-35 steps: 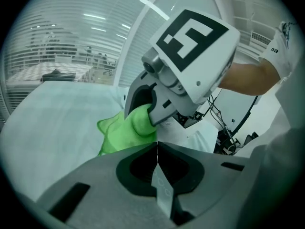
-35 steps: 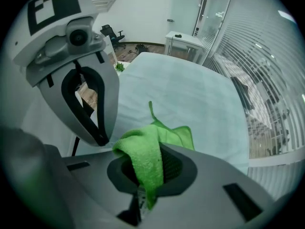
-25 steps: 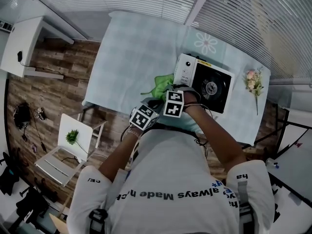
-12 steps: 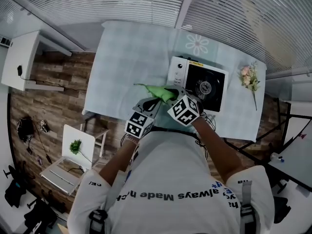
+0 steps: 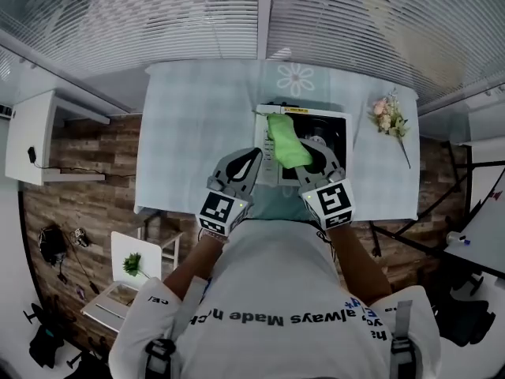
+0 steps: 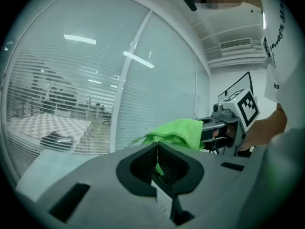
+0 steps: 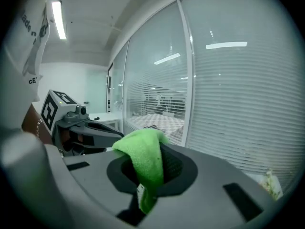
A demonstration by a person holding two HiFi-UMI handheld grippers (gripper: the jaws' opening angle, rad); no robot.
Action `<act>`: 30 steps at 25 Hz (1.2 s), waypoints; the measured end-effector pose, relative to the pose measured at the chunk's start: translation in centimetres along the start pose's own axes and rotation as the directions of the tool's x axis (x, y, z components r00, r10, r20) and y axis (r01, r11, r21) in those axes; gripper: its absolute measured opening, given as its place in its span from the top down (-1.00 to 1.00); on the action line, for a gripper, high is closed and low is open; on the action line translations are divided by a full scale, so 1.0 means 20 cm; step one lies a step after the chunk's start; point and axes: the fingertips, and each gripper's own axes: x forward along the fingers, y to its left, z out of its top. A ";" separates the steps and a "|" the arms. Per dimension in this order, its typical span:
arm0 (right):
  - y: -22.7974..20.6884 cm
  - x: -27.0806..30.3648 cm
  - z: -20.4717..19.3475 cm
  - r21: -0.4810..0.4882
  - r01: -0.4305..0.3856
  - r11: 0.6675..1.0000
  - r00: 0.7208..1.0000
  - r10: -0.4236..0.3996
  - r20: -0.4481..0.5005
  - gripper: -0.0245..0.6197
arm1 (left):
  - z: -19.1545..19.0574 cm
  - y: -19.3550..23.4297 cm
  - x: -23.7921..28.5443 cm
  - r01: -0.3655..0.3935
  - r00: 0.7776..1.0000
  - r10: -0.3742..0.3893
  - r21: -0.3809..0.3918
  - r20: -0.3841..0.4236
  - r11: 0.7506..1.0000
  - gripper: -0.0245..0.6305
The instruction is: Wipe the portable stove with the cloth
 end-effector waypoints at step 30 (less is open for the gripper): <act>-0.24 -0.63 0.46 0.075 0.258 0.963 0.944 -0.268 0.194 0.84 | 0.59 -0.16 -0.02 0.080 0.973 -0.090 0.055 0.212 0.995 0.89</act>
